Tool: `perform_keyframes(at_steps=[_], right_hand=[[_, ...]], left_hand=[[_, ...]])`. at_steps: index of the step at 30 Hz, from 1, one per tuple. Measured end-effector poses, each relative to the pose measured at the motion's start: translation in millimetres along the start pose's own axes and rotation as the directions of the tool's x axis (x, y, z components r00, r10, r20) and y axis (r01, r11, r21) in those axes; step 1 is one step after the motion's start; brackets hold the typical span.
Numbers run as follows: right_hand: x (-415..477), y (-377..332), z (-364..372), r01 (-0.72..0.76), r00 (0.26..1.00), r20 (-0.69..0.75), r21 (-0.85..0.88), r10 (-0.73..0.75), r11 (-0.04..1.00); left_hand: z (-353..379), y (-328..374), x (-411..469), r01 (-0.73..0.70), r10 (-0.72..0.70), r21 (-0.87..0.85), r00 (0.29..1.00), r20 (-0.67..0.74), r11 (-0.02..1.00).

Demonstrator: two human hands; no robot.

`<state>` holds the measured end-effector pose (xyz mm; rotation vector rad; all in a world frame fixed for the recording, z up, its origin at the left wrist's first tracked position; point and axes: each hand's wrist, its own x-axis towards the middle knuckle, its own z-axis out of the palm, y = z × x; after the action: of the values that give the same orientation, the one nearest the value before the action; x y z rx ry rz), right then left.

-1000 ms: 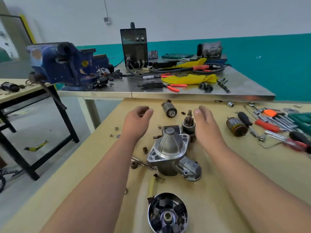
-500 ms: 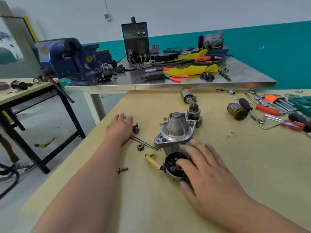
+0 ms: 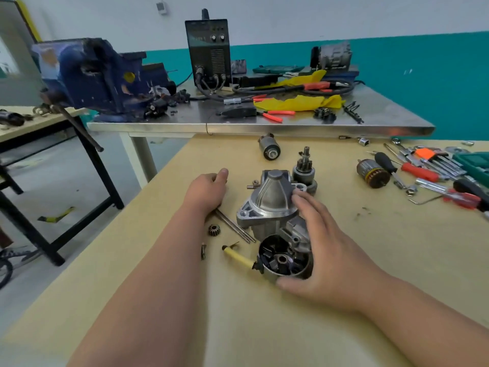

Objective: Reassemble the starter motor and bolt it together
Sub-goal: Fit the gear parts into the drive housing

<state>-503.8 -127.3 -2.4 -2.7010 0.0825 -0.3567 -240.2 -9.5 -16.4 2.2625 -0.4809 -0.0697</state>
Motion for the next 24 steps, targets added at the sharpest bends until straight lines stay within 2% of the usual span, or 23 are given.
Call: perform_keyframes(at_steps=[4,8,12,20,24], right_hand=[[-7,19,-7,-0.053,0.998,0.037,0.105,0.05,0.993],[-10,32,-14,-0.121,0.99,0.087,0.17,0.107,0.978],[-11,34,-18,-0.141,0.983,0.145,0.239,0.108,0.961],[-27,46,-33,-0.205,0.973,0.146,0.188,0.18,0.961],[-34,46,-33,-0.162,0.983,0.102,0.108,0.151,0.981]], left_hand=[[9,10,-19,0.016,-0.02,-0.123,0.999,-0.033,0.992],[25,28,-35,0.094,-0.098,-0.194,0.995,-0.009,0.976],[39,40,-50,0.116,-0.14,-0.255,0.987,-0.079,0.96],[66,63,-72,0.152,-0.181,-0.208,0.975,-0.129,0.966],[72,69,-81,0.138,-0.164,-0.163,0.974,-0.157,0.977]])
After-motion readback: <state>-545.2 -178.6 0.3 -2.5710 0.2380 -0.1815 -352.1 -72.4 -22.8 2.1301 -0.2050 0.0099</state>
